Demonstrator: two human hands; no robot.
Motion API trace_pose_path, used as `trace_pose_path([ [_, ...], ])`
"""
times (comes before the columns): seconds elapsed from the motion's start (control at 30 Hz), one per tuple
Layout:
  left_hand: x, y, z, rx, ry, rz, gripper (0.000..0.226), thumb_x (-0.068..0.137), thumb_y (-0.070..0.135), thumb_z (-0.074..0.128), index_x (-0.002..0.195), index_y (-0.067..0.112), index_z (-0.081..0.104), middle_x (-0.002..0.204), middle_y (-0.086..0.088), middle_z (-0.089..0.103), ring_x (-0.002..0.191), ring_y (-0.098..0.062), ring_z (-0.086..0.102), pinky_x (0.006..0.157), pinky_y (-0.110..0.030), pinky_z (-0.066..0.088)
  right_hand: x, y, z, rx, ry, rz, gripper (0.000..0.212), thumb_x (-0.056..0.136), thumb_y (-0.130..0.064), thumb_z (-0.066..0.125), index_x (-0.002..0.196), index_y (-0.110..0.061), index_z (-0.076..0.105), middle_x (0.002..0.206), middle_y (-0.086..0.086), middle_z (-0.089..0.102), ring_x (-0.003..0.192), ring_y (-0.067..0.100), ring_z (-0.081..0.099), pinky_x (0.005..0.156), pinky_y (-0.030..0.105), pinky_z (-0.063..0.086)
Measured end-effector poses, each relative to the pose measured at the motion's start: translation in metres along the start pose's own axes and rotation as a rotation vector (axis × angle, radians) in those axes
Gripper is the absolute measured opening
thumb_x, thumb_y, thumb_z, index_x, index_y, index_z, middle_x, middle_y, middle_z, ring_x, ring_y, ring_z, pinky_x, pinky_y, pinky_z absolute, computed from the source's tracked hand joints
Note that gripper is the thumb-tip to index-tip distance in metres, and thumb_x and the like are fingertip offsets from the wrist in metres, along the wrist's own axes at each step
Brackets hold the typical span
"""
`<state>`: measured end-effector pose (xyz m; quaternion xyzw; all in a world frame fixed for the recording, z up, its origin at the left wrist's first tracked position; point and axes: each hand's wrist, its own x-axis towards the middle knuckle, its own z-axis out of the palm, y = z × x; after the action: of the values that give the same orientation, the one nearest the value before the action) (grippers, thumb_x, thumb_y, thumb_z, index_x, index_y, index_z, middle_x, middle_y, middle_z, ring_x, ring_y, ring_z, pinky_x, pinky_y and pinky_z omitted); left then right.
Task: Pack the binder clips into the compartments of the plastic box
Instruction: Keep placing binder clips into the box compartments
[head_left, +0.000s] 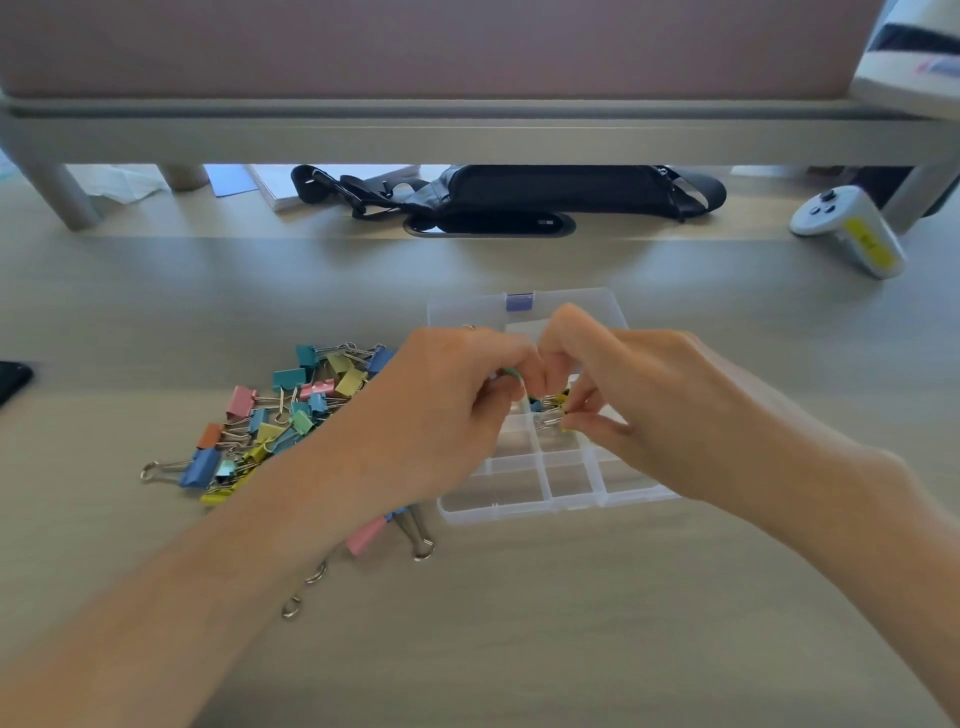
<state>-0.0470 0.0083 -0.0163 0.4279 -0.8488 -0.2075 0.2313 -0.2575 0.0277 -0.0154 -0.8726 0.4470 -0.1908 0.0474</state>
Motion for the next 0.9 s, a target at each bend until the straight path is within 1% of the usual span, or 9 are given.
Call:
trace_pose_path([
  [0.1, 0.0, 0.002, 0.003, 0.014, -0.002, -0.01, 0.03, 0.097, 0.005, 0.053, 0.094, 0.027, 0.073, 0.076, 0.011, 0.055, 0.076, -0.007, 0.052, 0.066, -0.014, 0.038, 0.003, 0.001, -0.003, 0.086, 0.013, 0.064, 0.055, 0.084, -0.003, 0.08, 0.101, -0.029, 0.034, 0.088, -0.011, 0.059, 0.076, 0.012, 0.068, 0.066, 0.041, 0.061],
  [0.17, -0.001, 0.003, 0.004, 0.026, -0.006, -0.006, 0.027, 0.097, 0.01, 0.054, 0.093, 0.03, 0.073, 0.077, 0.013, 0.055, 0.076, -0.005, 0.053, 0.065, -0.013, 0.037, 0.004, 0.004, -0.003, 0.13, 0.016, 0.082, 0.054, 0.082, -0.002, 0.083, 0.1, -0.026, 0.038, 0.087, -0.014, 0.058, 0.079, 0.009, 0.067, 0.067, 0.035, 0.06],
  [0.23, -0.001, 0.004, 0.007, 0.053, -0.019, 0.012, 0.019, 0.095, 0.018, 0.06, 0.095, 0.031, 0.074, 0.079, 0.016, 0.055, 0.077, 0.002, 0.053, 0.066, -0.01, 0.036, 0.005, 0.007, -0.002, 0.167, 0.025, 0.092, 0.048, 0.08, -0.002, 0.086, 0.098, -0.02, 0.045, 0.085, -0.015, 0.059, 0.08, 0.008, 0.068, 0.068, 0.03, 0.059],
  [0.3, -0.001, 0.005, 0.01, 0.084, -0.041, 0.02, 0.013, 0.093, 0.027, 0.066, 0.098, 0.034, 0.075, 0.082, 0.015, 0.057, 0.077, 0.002, 0.052, 0.064, -0.011, 0.037, 0.007, 0.009, -0.001, 0.18, 0.029, 0.099, 0.041, 0.078, -0.006, 0.089, 0.093, -0.018, 0.053, 0.084, -0.016, 0.061, 0.081, 0.008, 0.068, 0.072, 0.028, 0.058],
  [0.4, -0.001, 0.005, 0.012, 0.106, -0.055, 0.025, 0.012, 0.093, 0.03, 0.069, 0.101, 0.034, 0.076, 0.085, 0.014, 0.059, 0.075, 0.0, 0.053, 0.063, -0.013, 0.038, 0.006, 0.014, 0.0, 0.21, 0.023, 0.125, 0.029, 0.078, -0.012, 0.091, 0.087, -0.021, 0.064, 0.083, -0.016, 0.065, 0.082, 0.003, 0.068, 0.074, 0.019, 0.057],
  [0.53, -0.001, 0.005, 0.012, 0.134, -0.051, 0.033, 0.011, 0.094, 0.033, 0.068, 0.101, 0.034, 0.076, 0.085, 0.016, 0.059, 0.074, 0.001, 0.053, 0.063, -0.01, 0.038, -0.008, 0.021, -0.001, 0.216, 0.067, 0.129, 0.019, 0.079, -0.023, 0.089, 0.088, -0.026, 0.072, 0.088, -0.016, 0.071, 0.092, -0.003, 0.063, 0.08, 0.004, 0.045],
  [0.63, -0.001, 0.004, 0.013, 0.114, -0.041, 0.023, 0.008, 0.094, 0.036, 0.068, 0.097, 0.034, 0.075, 0.082, 0.019, 0.057, 0.078, 0.004, 0.054, 0.065, -0.008, 0.038, -0.024, 0.023, -0.003, 0.253, 0.065, 0.139, 0.011, 0.085, -0.031, 0.082, 0.092, -0.034, 0.074, 0.101, -0.022, 0.071, 0.102, -0.002, 0.065, 0.087, 0.006, 0.045],
  [0.7, -0.002, 0.004, 0.013, 0.111, -0.037, 0.03, 0.007, 0.094, 0.035, 0.069, 0.096, 0.034, 0.075, 0.082, 0.02, 0.057, 0.08, 0.005, 0.053, 0.066, -0.007, 0.037, -0.032, 0.024, -0.002, 0.261, 0.036, 0.11, 0.005, 0.09, -0.031, 0.076, 0.095, -0.033, 0.075, 0.109, -0.023, 0.069, 0.108, -0.002, 0.064, 0.09, 0.009, 0.045],
  [0.9, -0.001, 0.001, 0.007, 0.112, -0.009, 0.047, 0.01, 0.092, 0.026, 0.071, 0.097, 0.034, 0.073, 0.082, 0.02, 0.054, 0.081, 0.002, 0.054, 0.067, -0.008, 0.036, -0.04, 0.025, 0.008, 0.097, -0.015, -0.027, 0.017, 0.105, -0.033, 0.057, 0.111, -0.028, 0.072, 0.125, -0.016, 0.06, 0.114, 0.005, 0.06, 0.092, 0.028, 0.05],
])
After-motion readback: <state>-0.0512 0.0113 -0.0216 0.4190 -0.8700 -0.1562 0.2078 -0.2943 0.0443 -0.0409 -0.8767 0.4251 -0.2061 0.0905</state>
